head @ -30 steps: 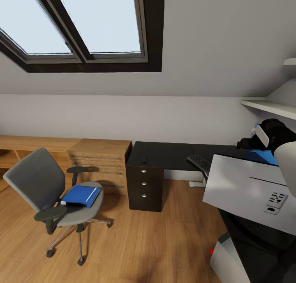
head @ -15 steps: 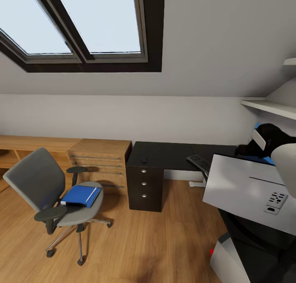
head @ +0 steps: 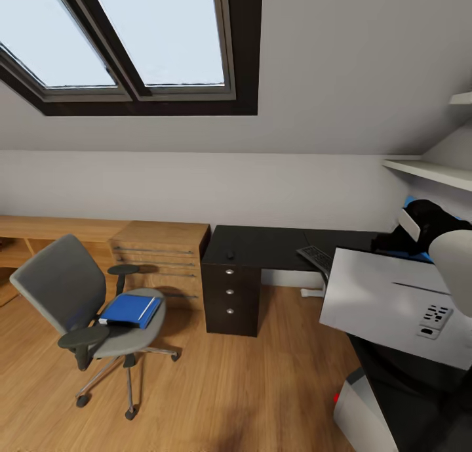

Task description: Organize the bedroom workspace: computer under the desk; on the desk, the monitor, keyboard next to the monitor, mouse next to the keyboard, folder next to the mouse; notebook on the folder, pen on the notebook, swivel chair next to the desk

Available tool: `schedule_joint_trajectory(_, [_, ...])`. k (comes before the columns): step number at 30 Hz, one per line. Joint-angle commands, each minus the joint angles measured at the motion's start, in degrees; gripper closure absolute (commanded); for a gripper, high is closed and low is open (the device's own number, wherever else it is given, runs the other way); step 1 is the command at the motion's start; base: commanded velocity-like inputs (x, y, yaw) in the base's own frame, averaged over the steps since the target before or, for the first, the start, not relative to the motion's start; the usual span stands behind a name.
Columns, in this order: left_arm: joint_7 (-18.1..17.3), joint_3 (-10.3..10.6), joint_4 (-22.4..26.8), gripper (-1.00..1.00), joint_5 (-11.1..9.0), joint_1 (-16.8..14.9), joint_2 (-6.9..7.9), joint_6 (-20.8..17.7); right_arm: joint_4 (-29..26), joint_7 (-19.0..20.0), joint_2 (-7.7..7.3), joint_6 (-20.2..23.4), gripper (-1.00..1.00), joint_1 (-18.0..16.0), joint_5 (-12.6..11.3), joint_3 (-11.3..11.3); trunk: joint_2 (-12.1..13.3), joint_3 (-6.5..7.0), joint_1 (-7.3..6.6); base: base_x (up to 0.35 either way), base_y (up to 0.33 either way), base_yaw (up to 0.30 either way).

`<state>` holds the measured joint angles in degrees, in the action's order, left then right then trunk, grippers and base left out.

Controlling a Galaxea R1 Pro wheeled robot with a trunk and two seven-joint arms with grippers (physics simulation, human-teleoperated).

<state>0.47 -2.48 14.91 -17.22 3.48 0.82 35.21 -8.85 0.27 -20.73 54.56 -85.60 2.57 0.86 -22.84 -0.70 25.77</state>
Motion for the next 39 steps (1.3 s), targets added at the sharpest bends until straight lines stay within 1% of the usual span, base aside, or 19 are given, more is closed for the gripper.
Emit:
schedule_joint_trajectory(1, [0.1,-0.2,0.1,-1.00,0.3,0.0,-0.03,0.0,0.0,0.1,-0.01,0.2,-1.00,0.0,0.4,0.2,-0.1,-0.08,0.01,-0.128,0.000,0.000])
schedule_joint_trajectory(6, [0.1,-0.2,0.1,-1.00,0.3,0.0,-0.03,0.0,0.0,0.1,0.03,0.2,-1.00,0.0,0.4,0.2,-0.1,-0.08,0.01,-0.049,0.000,0.000])
schedule_joint_trajectory(12, [0.1,-0.2,0.1,-1.00,0.3,0.0,-0.02,0.0,0.1,0.1,0.25,0.2,-1.00,0.1,0.4,0.3,-0.1,-0.08,0.01,-0.178,-0.036,0.000])
schedule_joint_trajectory(23, [0.1,-0.2,0.1,-1.00,0.3,0.0,-0.03,0.0,-0.5,0.2,0.40,0.2,-1.00,0.2,0.3,0.5,-0.1,-0.08,0.01,-0.099,-0.028,0.000])
schedule_joint_trajectory(26, [0.1,-0.2,0.1,-1.00,0.3,0.0,-0.03,0.0,-1.6,0.7,1.21,0.2,-1.00,0.2,0.2,0.5,-0.1,-0.08,0.01,-0.044,-0.017,0.000])
schedule_joint_trajectory(29, [0.1,-0.2,0.1,-1.00,0.3,0.0,-0.03,0.0,-2.5,2.9,2.77,0.2,-1.00,0.2,0.2,0.4,-0.1,-0.08,0.01,-0.011,-0.005,0.000])
schedule_joint_trajectory(33, [0.1,-0.2,0.1,-1.00,0.3,0.0,-0.03,0.0,-2.7,8.6,3.81,0.2,-1.00,0.2,0.2,0.4,-0.1,-0.08,0.01,-0.003,-0.001,0.000])
schedule_joint_trajectory(36, [0.1,-0.2,0.1,-1.00,0.3,0.0,-0.03,0.0,-2.7,10.4,4.50,0.2,-1.00,0.2,0.2,0.4,-0.1,-0.08,0.01,0.000,0.000,0.000])
schedule_joint_trajectory(39, [0.1,-0.2,0.1,-1.00,0.3,0.0,-0.03,0.0,-2.7,11.0,4.90,0.2,-1.00,0.2,0.2,0.4,-0.1,-0.08,0.01,0.000,0.000,0.000])
